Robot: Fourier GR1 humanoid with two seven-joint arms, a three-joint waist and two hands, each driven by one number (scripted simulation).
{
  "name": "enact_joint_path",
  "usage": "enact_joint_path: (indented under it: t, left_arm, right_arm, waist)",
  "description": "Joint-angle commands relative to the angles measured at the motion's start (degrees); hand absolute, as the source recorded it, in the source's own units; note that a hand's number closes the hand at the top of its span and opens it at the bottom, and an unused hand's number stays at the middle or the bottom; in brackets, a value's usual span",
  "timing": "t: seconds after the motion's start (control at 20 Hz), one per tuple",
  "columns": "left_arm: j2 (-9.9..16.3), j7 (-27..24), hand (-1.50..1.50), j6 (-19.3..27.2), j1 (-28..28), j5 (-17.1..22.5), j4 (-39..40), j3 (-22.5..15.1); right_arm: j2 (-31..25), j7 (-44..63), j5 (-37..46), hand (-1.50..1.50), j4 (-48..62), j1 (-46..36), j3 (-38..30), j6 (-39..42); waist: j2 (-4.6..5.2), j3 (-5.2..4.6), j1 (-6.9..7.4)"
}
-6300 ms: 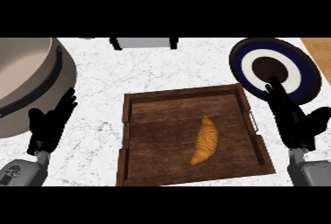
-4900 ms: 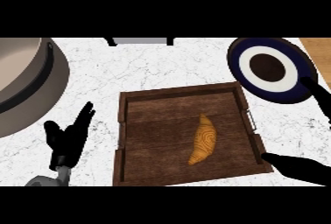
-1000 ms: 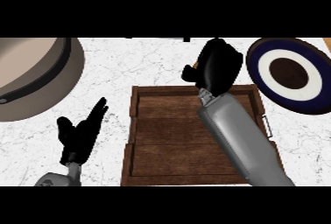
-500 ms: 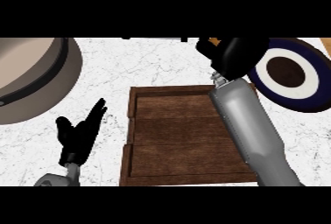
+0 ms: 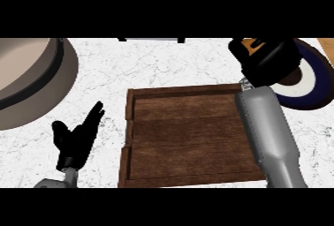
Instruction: Pick the croissant from the tray and place it in the plate
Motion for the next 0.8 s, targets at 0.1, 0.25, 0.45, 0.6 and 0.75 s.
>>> enact_joint_path:
  t: [0.1,0.25,0.45,0.6,0.75]
  left_arm:
    - [-0.22,-0.45,0.0,-1.16,2.18,0.74,2.02,0.33]
    - [-0.93,0.49,0.0,-0.67,0.51,0.52,2.37,0.52]
    - [-0.86,0.35,0.0,-1.22,2.98,-0.1,0.2,-0.52]
    - [-1.33,0.67,0.0,-2.23,1.18,0.36,2.08,0.1]
    - [-0.41,-0.16,0.0,-2.82,0.95,1.37,3.8,2.7]
  right_arm:
    - [-0.91,7.48,5.37,1.5,4.96,2.23,-10.36,-16.16]
    - [-4.75,3.19,0.28,1.5,6.54,2.58,-14.32,-19.69]
    - [-9.95,-0.89,-6.42,1.5,16.92,1.36,-17.09,-26.68]
    - [-13.9,-4.45,-11.38,1.5,20.59,-1.45,-16.81,-26.45]
    - [-17.15,-8.71,-18.71,1.5,25.04,0.17,-15.85,-31.01]
  waist:
    - [0.1,-0.38,-0.52]
    - [-0.2,-0.35,-1.41]
    - [-0.08,-0.3,-0.45]
    - [-0.33,-0.34,-1.06]
    - [-0.2,-0.3,-0.87]
